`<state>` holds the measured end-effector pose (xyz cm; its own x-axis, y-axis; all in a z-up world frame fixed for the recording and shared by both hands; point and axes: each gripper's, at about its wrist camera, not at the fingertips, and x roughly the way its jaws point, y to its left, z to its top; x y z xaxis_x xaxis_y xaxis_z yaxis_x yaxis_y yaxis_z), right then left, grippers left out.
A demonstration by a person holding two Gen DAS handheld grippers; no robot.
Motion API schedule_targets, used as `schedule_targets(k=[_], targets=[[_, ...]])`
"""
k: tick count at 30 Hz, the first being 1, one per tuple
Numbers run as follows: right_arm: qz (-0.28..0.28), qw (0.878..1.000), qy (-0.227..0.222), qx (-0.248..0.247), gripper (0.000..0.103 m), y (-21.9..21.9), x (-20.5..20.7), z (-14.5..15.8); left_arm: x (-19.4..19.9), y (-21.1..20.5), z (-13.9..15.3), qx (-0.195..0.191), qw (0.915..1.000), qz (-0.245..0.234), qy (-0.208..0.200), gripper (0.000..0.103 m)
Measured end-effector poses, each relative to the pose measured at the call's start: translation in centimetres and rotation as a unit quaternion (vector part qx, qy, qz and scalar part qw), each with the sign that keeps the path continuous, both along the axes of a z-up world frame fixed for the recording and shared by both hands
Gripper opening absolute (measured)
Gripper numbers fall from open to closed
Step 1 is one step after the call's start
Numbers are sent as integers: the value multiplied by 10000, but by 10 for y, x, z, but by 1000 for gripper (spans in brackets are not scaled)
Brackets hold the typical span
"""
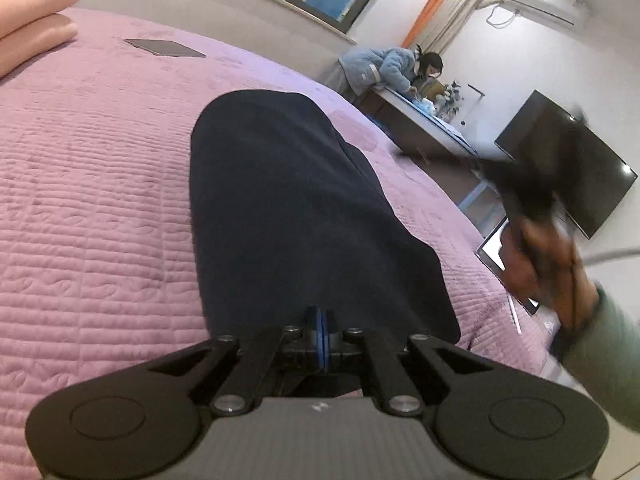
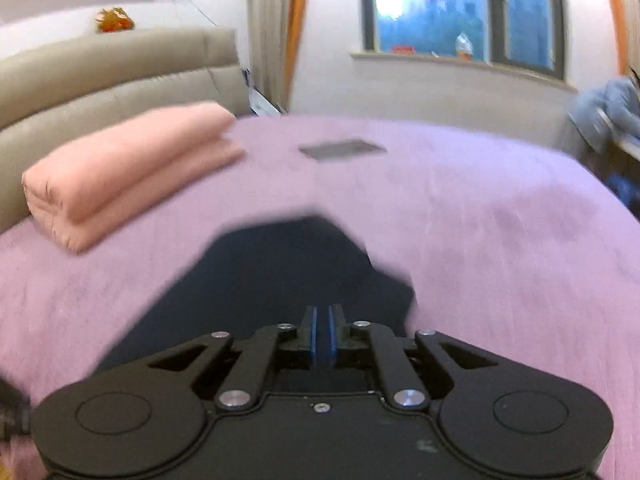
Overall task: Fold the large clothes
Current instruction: 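Lay the folded bundle flat and release both tools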
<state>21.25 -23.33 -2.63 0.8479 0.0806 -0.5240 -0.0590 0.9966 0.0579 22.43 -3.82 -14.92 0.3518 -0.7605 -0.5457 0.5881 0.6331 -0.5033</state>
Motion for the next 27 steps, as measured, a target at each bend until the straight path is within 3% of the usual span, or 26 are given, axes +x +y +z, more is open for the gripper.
schedule_targets(k=[3, 5, 7, 8, 11, 13, 15, 17, 20, 24, 27], targets=[[490, 9987, -3, -136, 9, 13, 59, -17, 7, 1, -6, -146, 9998, 9, 131, 3], [506, 9960, 440, -587, 8, 18, 87, -44, 8, 4, -10, -292, 9993, 21, 235, 3], [-30, 9879, 802, -1329, 8, 9, 101, -77, 9, 9, -13, -433, 9986, 38, 311, 3], [-227, 9858, 865, -1424, 10, -1, 100, -86, 9, 11, -15, -518, 9979, 52, 374, 3], [-679, 9928, 890, -433, 15, -39, 79, -71, 11, 10, -19, -617, 9970, 32, 460, 3], [-832, 9930, 596, -583, 15, -36, 54, -46, 10, 9, -15, -516, 9979, 55, 383, 3], [-547, 9969, 242, -507, 15, -19, 19, -18, 9, 8, -12, -428, 9985, 55, 348, 4], [-131, 9992, 172, -351, 15, 0, -11, -4, 6, 6, -8, -286, 9992, 59, 287, 4], [142, 9954, 712, -618, 16, 24, -37, -24, -1, 2, 2, -19, 9997, 139, 186, 4], [-442, 9907, 1214, -429, 17, 19, -75, -51, -13, -1, 15, 335, 9987, 353, 132, 5], [-864, 9859, 1390, -356, 23, 18, -105, -46, -36, -1, 32, 764, 9948, 611, -282, 9]])
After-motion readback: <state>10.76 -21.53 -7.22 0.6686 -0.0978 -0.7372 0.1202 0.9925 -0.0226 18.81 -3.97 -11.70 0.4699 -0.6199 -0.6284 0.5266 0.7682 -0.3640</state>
